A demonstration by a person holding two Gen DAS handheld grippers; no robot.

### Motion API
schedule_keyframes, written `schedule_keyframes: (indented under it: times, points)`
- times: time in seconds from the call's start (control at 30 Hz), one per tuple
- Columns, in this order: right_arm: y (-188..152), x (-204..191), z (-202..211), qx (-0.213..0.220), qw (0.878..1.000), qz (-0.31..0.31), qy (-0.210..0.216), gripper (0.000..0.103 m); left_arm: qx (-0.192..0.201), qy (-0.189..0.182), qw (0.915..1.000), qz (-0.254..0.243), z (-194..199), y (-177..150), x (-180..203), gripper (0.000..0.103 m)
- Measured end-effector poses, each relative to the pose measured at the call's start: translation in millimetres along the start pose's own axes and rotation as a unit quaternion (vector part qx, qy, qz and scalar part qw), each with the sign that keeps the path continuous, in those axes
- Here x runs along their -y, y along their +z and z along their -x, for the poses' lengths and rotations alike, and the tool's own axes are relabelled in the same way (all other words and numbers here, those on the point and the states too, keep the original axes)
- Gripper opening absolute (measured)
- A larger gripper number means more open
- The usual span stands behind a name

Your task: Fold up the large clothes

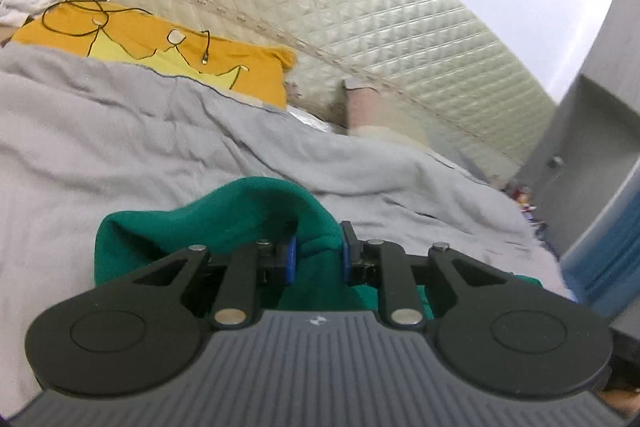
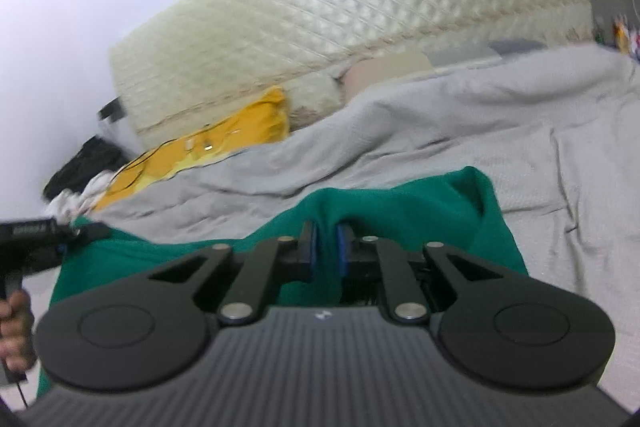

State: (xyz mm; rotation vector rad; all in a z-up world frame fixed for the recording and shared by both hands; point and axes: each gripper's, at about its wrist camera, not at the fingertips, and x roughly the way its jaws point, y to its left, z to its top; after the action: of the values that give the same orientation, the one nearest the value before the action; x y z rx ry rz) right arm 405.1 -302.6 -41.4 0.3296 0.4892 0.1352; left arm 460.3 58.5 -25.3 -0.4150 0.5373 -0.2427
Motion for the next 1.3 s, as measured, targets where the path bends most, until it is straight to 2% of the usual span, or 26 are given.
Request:
schedule_keyframes:
  times: [0.13,0.37,0.47,0.6,0.67,0.73,0.8,0.83,0.87,0.9,1.0,1.13,1.3]
  points:
    - [-8,21,-62,-0.039,0.998,0.006,-0.048,0.005,-0.009,0.031,0.9989,-0.035,-60,1,-9,0.024]
    - [-47,45,-124,-0.085,0.995,0.008,-0.054,0.005,-0.072,0.063,0.9941,-0.052,-150,-20,-49,0.024]
    - [-55,44,-134,-0.09,0.994,0.006,-0.055,0.006,-0.085,0.063,0.9931,-0.051,-166,-29,-61,0.023]
    - [-52,40,-127,-0.088,0.995,0.007,-0.055,0.008,-0.091,0.059,0.9921,-0.063,-160,-28,-59,0.024]
    - [-47,33,-113,-0.065,0.996,0.016,-0.063,0.009,-0.091,0.052,0.993,-0.054,-144,-27,-55,0.026]
    - [-42,24,-94,-0.048,0.996,0.022,-0.065,0.01,-0.095,0.05,0.9929,-0.051,-123,-23,-51,0.05]
    - [-38,12,-75,-0.042,0.996,0.035,-0.065,0.017,-0.083,0.06,0.9929,-0.06,-98,-21,-41,0.06]
    - [-36,3,-62,-0.04,0.996,0.048,-0.065,0.019,-0.076,0.065,0.9929,-0.064,-83,-19,-37,0.06]
    - [-34,-4,-52,-0.038,0.995,0.058,-0.066,0.029,-0.075,0.066,0.9928,-0.066,-70,-18,-33,0.06]
    - [-33,-11,-40,-0.035,0.995,0.068,-0.068,0.033,-0.075,0.068,0.9926,-0.067,-58,-18,-30,0.06]
    - [-29,-27,0,-0.02,0.996,0.065,-0.062,0.032,-0.077,0.074,0.9914,-0.075,-15,-22,-14,0.06]
    - [-33,-50,60,-0.008,0.997,0.059,-0.039,0.032,-0.065,0.065,0.9912,-0.096,49,-34,17,0.06]
    - [-52,-75,132,0.004,0.998,0.062,-0.023,0.032,-0.06,0.029,0.9916,-0.11,126,-64,58,0.06]
